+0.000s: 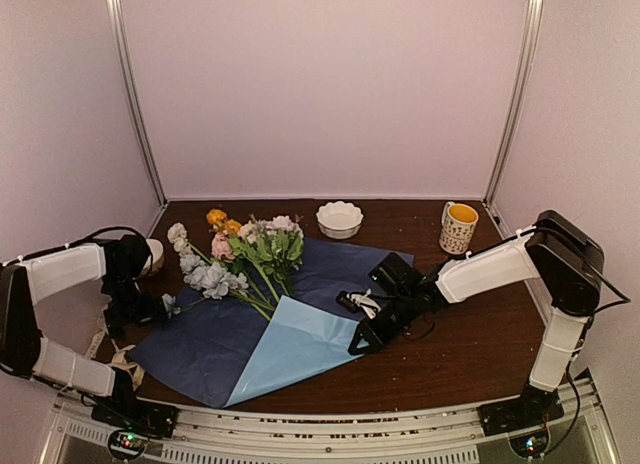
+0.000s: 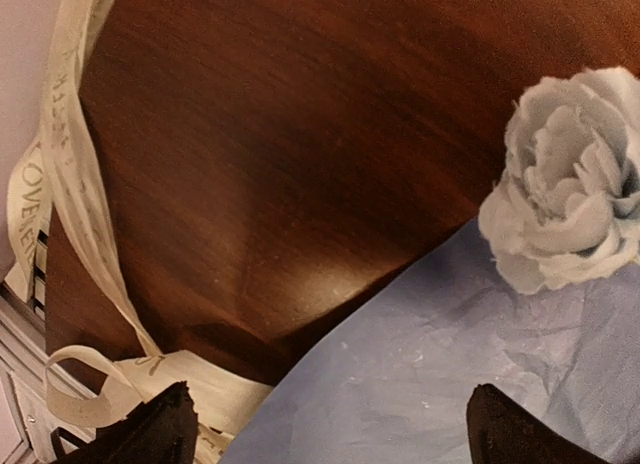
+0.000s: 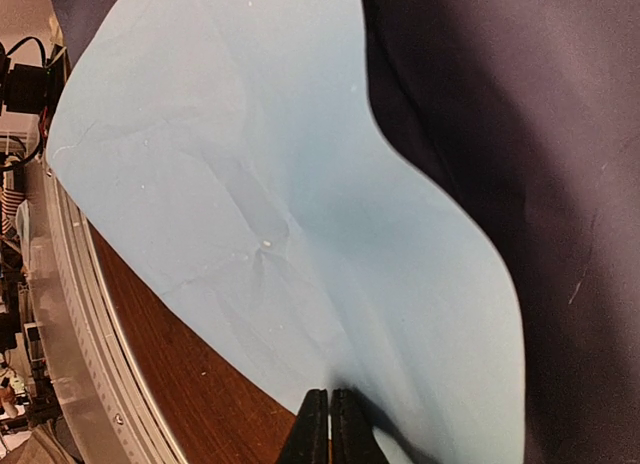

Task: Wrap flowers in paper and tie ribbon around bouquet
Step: Pick up the one-fourth-folded wrapping paper from the center of the board.

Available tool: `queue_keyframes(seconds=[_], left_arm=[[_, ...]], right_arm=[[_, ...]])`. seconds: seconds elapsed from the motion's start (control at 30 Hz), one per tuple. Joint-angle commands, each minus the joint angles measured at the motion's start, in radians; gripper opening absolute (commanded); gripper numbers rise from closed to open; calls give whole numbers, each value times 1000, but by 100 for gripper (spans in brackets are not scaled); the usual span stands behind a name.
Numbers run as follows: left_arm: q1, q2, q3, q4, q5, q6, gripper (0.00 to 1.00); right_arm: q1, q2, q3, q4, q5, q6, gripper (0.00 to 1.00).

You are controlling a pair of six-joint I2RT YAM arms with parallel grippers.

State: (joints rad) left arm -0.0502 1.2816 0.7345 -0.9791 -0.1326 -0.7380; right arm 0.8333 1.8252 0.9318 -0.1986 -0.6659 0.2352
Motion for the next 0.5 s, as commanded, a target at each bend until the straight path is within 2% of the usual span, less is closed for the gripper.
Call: queue_keyframes(seconds=[0.0,0.17,0.3,0.47], left_arm=[[12,17,-33,37,68,14,96],[4,78,-92,86,165,-10,87],[-15,68,-102,89,175,-18,78],[-24,44,-69,49,165,-1,54]], right_arm=[[-3,34,-26,-21,64,-14,6],[-6,21,-22,-25,61,-20,6],[-12,17,-24,-24,60,-23,6],[-17,25,-22,-30,55,-25,6]])
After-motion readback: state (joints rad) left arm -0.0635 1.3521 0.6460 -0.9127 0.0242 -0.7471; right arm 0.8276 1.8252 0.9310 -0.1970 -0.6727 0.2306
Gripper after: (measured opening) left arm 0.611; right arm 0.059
